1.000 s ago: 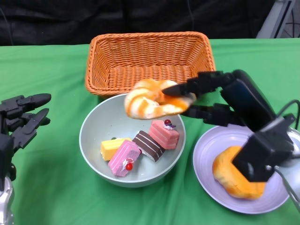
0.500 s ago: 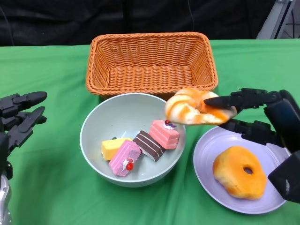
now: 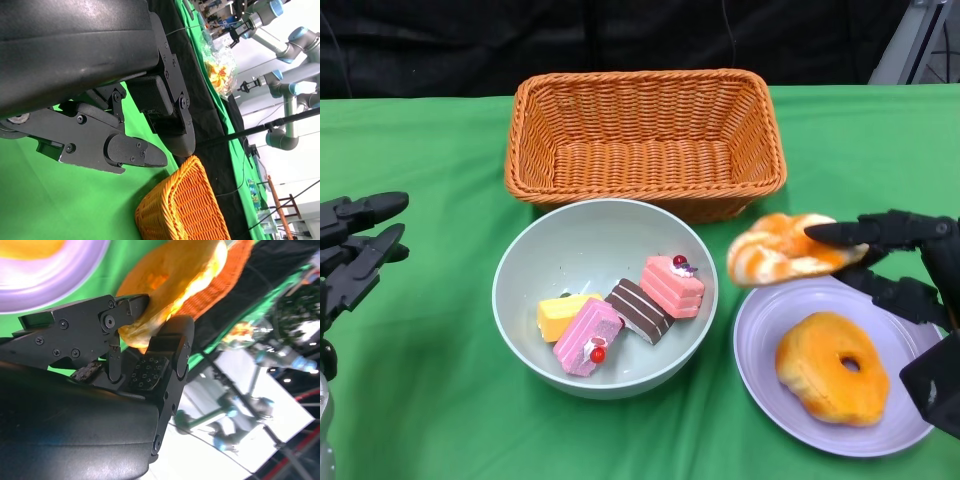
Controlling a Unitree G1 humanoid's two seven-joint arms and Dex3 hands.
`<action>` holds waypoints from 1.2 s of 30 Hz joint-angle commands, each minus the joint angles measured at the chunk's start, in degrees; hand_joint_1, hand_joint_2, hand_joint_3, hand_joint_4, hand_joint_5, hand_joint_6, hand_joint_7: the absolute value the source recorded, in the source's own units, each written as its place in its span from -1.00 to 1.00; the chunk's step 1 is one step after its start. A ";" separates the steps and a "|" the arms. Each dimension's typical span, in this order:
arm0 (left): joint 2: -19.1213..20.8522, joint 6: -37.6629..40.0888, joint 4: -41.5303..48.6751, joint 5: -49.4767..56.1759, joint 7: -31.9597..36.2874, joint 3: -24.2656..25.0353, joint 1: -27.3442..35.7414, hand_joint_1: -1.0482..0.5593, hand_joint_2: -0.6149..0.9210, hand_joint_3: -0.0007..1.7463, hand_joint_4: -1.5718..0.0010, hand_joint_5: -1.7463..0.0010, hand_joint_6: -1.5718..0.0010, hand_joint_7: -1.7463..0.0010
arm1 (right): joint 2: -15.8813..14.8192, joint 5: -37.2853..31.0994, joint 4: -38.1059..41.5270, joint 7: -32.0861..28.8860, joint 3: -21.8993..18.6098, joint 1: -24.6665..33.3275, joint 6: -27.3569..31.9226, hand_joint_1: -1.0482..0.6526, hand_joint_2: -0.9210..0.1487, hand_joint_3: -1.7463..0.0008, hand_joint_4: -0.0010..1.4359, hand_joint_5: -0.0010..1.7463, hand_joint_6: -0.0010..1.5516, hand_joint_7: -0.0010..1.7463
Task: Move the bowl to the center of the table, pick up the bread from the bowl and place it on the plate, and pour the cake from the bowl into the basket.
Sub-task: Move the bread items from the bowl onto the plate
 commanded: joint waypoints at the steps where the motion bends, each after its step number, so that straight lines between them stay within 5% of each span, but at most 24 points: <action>1: 1.44 0.44 0.56 -0.28 -0.28 0.31 -0.68 0.02 1.00 -0.79 -0.03 -0.19 -0.45 1.00 | -1.80 -0.24 2.67 -1.58 -1.03 0.46 -0.60 0.26 -0.92 1.00 0.15 0.21 0.55 -0.99; 5: 1.51 0.24 0.81 -0.22 -0.29 0.29 -0.79 0.01 1.00 -0.79 -0.04 -0.20 -0.45 1.00 | -2.39 -0.76 4.99 -2.31 -0.55 0.16 -0.28 0.28 -0.93 1.00 0.19 0.21 0.54 -1.00; 9: 1.44 0.21 0.90 -0.32 -0.39 0.31 -0.86 0.00 1.00 -0.80 -0.04 -0.21 -0.45 0.99 | -3.22 -3.29 7.29 -3.78 0.19 -0.26 1.05 0.27 -0.93 1.00 0.14 0.42 0.53 -1.00; 13: 1.34 0.18 0.92 -0.76 -0.87 0.46 -0.96 0.02 1.00 -0.80 -0.04 -0.22 -0.46 0.99 | -4.02 -6.50 9.09 -5.49 1.25 -0.60 2.97 0.29 -0.91 1.00 0.24 0.20 0.53 -1.00; 16: 1.30 0.32 0.93 -0.98 -1.21 0.59 -1.00 0.03 1.00 -0.79 -0.02 -0.20 -0.45 1.00 | -4.35 -6.65 9.20 -4.40 1.69 -0.80 4.88 0.28 -0.93 0.99 0.16 0.35 0.51 -1.00; 27: 1.43 0.45 1.22 -1.04 -1.66 0.73 -1.13 0.03 1.00 -0.79 -0.04 -0.20 -0.46 0.99 | -6.15 -7.20 8.66 -2.74 3.84 -1.07 7.43 0.27 -0.93 1.00 0.20 0.15 0.52 -0.99; 36: 1.44 0.49 1.78 -1.38 -2.20 0.96 -1.37 0.03 1.00 -0.79 -0.03 -0.19 -0.45 1.00 | -6.50 -6.30 7.34 -0.78 4.45 -0.96 9.42 0.26 -0.95 1.00 0.14 0.27 0.51 -1.00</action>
